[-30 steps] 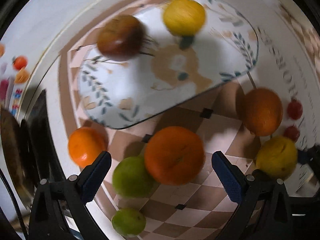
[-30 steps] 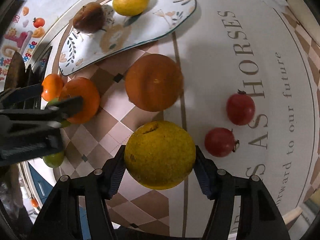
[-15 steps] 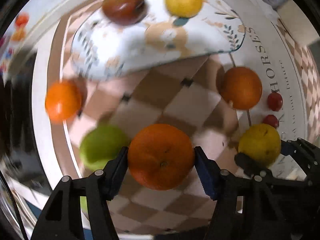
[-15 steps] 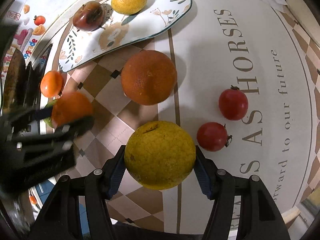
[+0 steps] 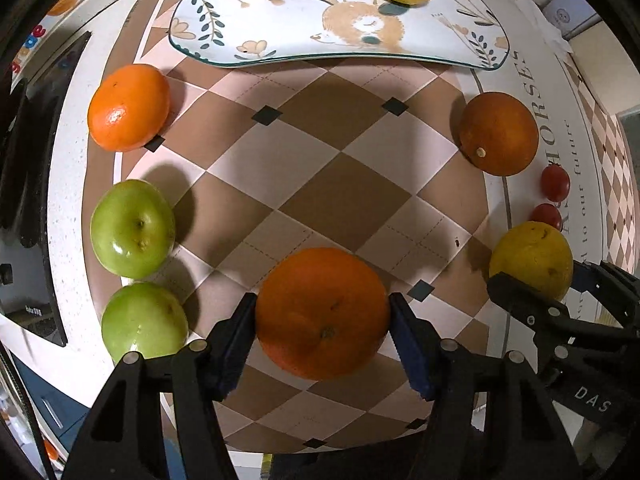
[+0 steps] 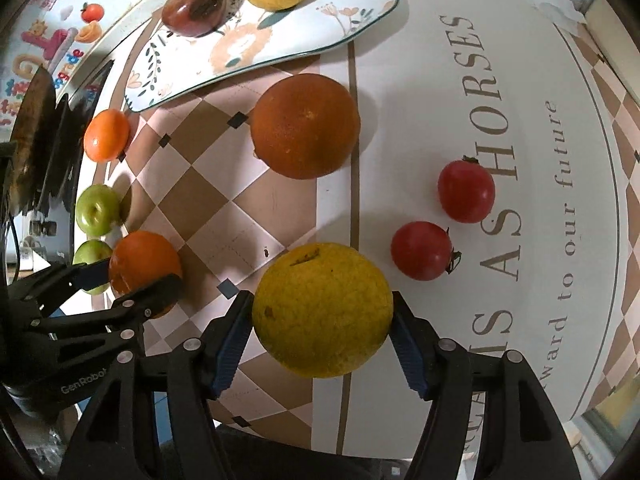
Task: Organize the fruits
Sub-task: 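Place the orange and lemon on the plate and open both tools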
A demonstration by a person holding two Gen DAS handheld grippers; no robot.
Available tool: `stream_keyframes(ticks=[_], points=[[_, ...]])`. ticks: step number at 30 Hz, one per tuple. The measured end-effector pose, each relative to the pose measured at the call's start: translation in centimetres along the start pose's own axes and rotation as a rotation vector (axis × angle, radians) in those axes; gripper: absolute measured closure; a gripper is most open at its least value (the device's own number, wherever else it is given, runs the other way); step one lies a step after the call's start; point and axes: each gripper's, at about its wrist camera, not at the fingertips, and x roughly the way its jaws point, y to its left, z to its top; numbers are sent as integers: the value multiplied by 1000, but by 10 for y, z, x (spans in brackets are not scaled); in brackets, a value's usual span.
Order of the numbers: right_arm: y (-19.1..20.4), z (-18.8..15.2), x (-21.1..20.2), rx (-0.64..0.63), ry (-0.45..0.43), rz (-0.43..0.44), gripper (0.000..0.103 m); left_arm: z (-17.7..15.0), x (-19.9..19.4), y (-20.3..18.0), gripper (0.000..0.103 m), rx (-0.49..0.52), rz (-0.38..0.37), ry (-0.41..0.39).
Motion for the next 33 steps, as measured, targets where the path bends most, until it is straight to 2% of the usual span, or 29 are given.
stream_keyframes(ticks=[4,8,11,14,16,19,24,28,33], points=[[2,-1,-3,13,-14,16,37,13,-28,12,41,-19,-33,-36],[-8,13,-38,60,-82,95,37,38,-86,19,41,-51,-90,-150],[-6,43,-69,61,-163,134,37,74,-120,34,41,-74,-101,-223],[3,81,-76,47,-205,146,37,114,-121,47,41,-99,-85,-245],[14,108,-67,36,-215,131,37,141,-110,59,41,-119,-64,-226],[27,139,-40,31,-182,121,37,165,-89,72,41,-140,-48,-160],[38,167,-5,30,-119,98,37,195,-54,82,41,-156,-16,-50],[46,178,16,22,-85,94,37,199,-41,83,40,-159,-9,-21],[50,185,23,14,-60,85,37,202,-23,82,40,-168,4,21]])
